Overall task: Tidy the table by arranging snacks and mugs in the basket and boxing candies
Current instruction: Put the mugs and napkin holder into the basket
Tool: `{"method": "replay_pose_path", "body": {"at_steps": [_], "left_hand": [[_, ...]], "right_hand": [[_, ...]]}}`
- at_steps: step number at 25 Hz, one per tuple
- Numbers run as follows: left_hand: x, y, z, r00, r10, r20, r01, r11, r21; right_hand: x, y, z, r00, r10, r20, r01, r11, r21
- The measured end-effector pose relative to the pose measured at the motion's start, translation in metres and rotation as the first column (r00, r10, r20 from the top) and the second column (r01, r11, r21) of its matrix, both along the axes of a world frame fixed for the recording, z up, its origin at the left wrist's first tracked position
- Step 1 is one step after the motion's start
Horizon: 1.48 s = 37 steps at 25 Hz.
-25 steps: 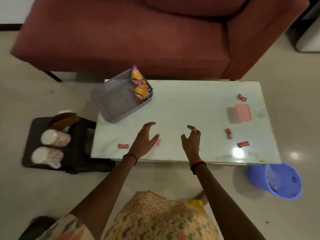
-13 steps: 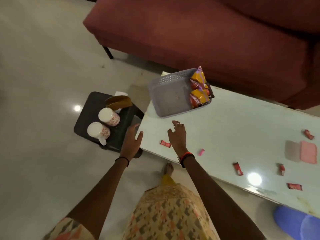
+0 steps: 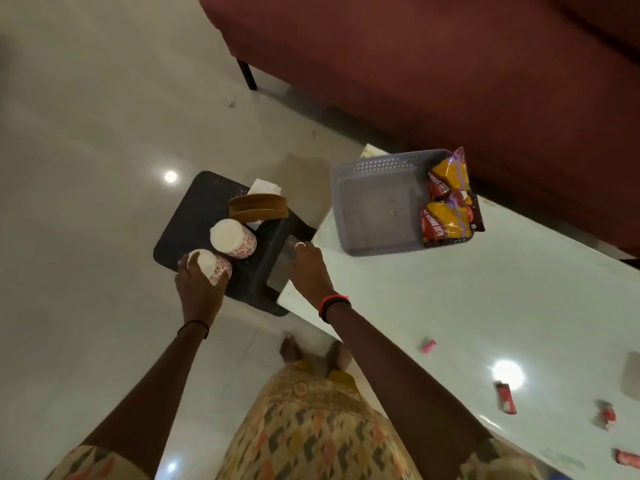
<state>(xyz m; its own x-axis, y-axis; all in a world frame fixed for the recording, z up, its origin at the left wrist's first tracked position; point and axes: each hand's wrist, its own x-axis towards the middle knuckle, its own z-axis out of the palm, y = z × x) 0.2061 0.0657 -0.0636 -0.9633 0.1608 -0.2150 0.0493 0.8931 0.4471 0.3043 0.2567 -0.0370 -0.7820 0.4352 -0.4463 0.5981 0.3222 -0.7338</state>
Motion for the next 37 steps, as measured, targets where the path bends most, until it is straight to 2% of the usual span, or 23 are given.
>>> {"method": "replay_pose_path", "body": {"at_steps": [3, 5, 10, 14, 18, 20, 24, 27, 28, 32, 37], "left_hand": [[-0.021, -0.009, -0.016, 0.997, 0.015, 0.073, -0.004, 0.990, -0.144], [-0.037, -0.012, -0.027, 0.987, 0.039, 0.157, -0.020, 0.992, -0.121], [-0.065, -0.022, -0.048, 0.961, -0.022, 0.275, 0.036, 0.998, -0.046], [-0.072, -0.024, -0.051, 0.953, -0.100, 0.286, 0.122, 0.991, -0.061], [-0.070, -0.026, -0.049, 0.959, -0.098, 0.265, 0.119, 0.991, -0.063], [-0.069, -0.024, -0.046, 0.959, -0.089, 0.270, 0.110, 0.992, -0.066], [-0.070, -0.024, -0.044, 0.955, -0.174, 0.239, 0.206, 0.972, -0.113], [-0.068, -0.028, -0.041, 0.932, -0.299, 0.206, 0.337, 0.923, -0.184], [-0.066, -0.030, -0.039, 0.929, -0.310, 0.203, 0.346, 0.921, -0.179], [-0.057, -0.033, -0.024, 0.951, -0.180, 0.251, 0.190, 0.982, -0.016], [-0.042, -0.026, -0.006, 0.916, -0.314, 0.249, 0.322, 0.947, 0.009]], "right_hand": [[-0.029, -0.008, -0.017, 0.993, 0.115, 0.026, -0.116, 0.992, 0.049], [-0.050, -0.014, -0.028, 0.984, 0.166, 0.057, -0.169, 0.984, 0.055], [-0.093, -0.036, -0.046, 0.959, 0.275, 0.065, -0.280, 0.956, 0.085], [-0.123, -0.046, -0.050, 0.879, 0.468, 0.090, -0.474, 0.838, 0.270], [-0.149, -0.057, -0.053, 0.805, 0.553, 0.214, -0.592, 0.728, 0.346], [-0.155, -0.061, -0.055, 0.798, 0.545, 0.257, -0.603, 0.708, 0.368], [-0.160, -0.066, -0.057, 0.817, 0.512, 0.265, -0.576, 0.713, 0.400], [-0.155, -0.070, -0.056, 0.827, 0.505, 0.247, -0.562, 0.733, 0.382], [-0.151, -0.071, -0.055, 0.832, 0.500, 0.238, -0.554, 0.747, 0.368], [-0.118, -0.065, -0.043, 0.907, 0.381, 0.179, -0.419, 0.855, 0.306], [-0.053, -0.030, -0.017, 0.946, 0.266, 0.187, -0.310, 0.910, 0.276]]}}
